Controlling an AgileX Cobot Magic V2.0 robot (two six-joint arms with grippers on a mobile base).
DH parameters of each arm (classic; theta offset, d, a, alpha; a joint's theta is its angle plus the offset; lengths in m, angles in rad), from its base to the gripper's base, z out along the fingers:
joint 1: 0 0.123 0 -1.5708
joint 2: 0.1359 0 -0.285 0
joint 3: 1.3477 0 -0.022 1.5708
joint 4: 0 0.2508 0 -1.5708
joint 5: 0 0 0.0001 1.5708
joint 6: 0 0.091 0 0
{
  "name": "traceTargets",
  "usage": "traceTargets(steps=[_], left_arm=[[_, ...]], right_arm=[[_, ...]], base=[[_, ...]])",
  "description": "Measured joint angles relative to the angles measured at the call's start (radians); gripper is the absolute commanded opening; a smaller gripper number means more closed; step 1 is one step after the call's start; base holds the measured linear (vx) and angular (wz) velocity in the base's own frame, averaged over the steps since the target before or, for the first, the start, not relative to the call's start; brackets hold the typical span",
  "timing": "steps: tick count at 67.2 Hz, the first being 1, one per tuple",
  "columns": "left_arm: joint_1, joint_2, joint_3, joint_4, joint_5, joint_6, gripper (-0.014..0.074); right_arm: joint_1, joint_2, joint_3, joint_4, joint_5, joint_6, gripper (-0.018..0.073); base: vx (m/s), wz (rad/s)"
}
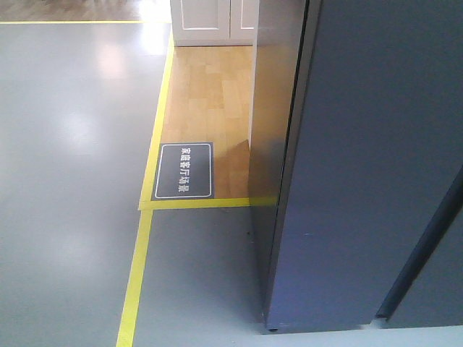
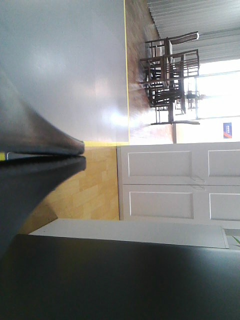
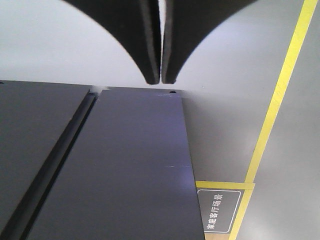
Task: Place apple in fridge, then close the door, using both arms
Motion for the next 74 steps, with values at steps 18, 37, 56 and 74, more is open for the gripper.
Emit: traceTargets(steps=[18, 37, 56, 74], left_arm=[[0.000, 0.000, 0.000, 0.000, 0.000, 0.001, -0.0006], [0.000, 0.000, 0.000, 0.000, 0.000, 0.002, -0.0006], [0.000, 0.000, 0.000, 0.000, 0.000, 0.002, -0.0006], [0.000, 0.000, 0.000, 0.000, 0.000, 0.002, -0.0006]], right_arm=[[0.000, 0.000, 0.000, 0.000, 0.000, 0.000, -0.0003], [0.000, 0.000, 0.000, 0.000, 0.000, 0.000, -0.0003], [0.000, 0.000, 0.003, -0.017, -0.024, 0.000, -0.0003], [-0.058, -0.074, 0.225, -0.022, -0.551, 0.000, -0.0003]], base=[[0.00, 0.00], [0.00, 0.00], [0.00, 0.00], [0.00, 0.00]])
